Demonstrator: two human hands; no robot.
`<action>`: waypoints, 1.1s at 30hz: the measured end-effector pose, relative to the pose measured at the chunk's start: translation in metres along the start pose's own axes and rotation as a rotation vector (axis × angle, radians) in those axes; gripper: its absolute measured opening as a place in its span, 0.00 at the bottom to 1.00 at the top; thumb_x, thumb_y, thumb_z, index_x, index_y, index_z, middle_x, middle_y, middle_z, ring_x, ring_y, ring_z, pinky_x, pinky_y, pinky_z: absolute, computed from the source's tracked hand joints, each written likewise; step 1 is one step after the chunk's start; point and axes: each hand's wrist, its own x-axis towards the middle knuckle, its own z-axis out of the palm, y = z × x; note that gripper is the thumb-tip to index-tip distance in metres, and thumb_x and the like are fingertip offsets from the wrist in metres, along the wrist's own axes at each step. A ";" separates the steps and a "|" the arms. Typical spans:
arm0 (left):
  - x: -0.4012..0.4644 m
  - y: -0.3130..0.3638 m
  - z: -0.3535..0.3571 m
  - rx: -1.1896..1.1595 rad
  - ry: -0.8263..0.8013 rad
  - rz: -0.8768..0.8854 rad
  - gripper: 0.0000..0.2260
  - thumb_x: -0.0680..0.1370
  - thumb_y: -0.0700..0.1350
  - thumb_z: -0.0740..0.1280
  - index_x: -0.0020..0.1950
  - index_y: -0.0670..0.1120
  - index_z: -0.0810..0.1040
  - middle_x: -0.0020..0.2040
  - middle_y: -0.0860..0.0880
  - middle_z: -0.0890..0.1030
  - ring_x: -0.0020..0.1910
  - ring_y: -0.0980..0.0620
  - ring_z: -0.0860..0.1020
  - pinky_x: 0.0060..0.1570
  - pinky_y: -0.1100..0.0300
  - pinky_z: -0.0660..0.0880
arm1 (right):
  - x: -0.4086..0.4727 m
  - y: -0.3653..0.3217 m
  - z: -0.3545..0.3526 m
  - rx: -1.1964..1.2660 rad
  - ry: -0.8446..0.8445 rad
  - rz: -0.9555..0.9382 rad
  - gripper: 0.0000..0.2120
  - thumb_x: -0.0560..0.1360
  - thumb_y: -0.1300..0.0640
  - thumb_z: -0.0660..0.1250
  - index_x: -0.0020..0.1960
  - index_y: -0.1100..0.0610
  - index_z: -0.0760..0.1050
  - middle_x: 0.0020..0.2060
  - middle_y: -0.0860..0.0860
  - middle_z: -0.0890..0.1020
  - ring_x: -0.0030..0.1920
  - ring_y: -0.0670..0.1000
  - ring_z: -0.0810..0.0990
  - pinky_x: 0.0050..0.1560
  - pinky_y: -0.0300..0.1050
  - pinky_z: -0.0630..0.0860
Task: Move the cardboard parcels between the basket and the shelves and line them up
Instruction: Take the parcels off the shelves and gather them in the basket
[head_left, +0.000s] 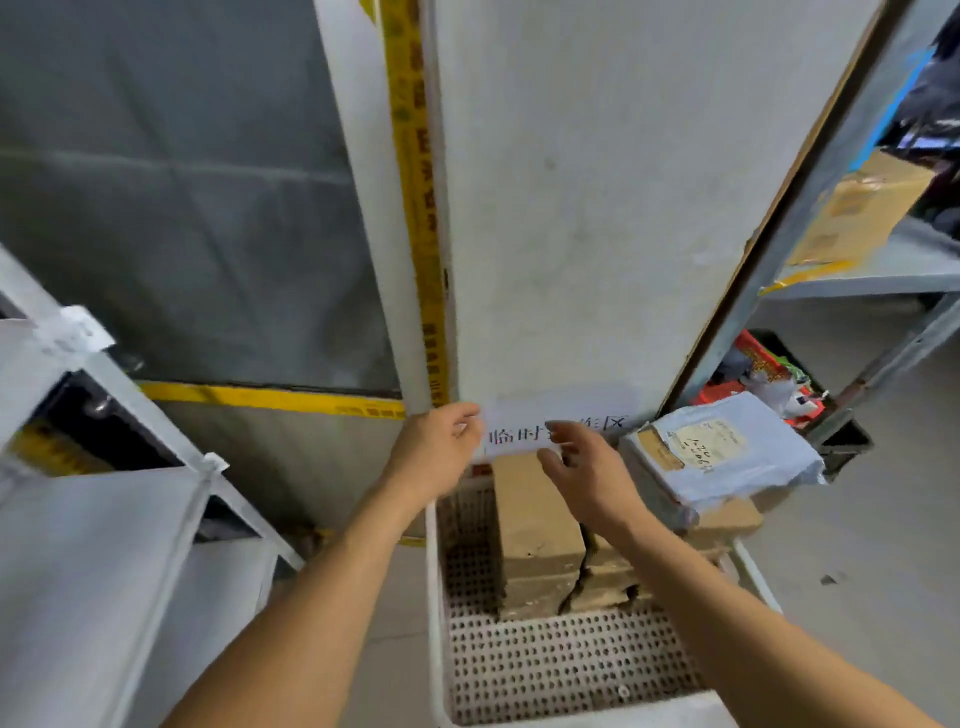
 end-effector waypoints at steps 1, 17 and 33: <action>-0.014 -0.009 -0.016 0.004 0.052 -0.020 0.14 0.84 0.49 0.67 0.68 0.49 0.82 0.62 0.49 0.85 0.61 0.53 0.83 0.55 0.67 0.73 | 0.002 -0.017 0.007 -0.032 -0.038 -0.060 0.21 0.82 0.49 0.69 0.74 0.51 0.75 0.65 0.50 0.81 0.64 0.50 0.80 0.65 0.48 0.77; -0.288 -0.066 -0.179 0.145 0.900 -0.597 0.11 0.83 0.48 0.69 0.62 0.47 0.84 0.57 0.46 0.87 0.57 0.45 0.84 0.58 0.54 0.78 | -0.058 -0.261 0.157 -0.068 -0.675 -0.843 0.20 0.83 0.49 0.68 0.73 0.49 0.76 0.64 0.46 0.81 0.64 0.48 0.79 0.58 0.39 0.71; -0.640 -0.032 -0.187 0.277 1.527 -1.048 0.16 0.83 0.52 0.69 0.70 0.51 0.80 0.64 0.49 0.84 0.62 0.50 0.82 0.58 0.59 0.75 | -0.401 -0.401 0.266 0.124 -1.207 -1.386 0.18 0.80 0.52 0.72 0.69 0.54 0.79 0.60 0.49 0.83 0.59 0.48 0.81 0.64 0.42 0.75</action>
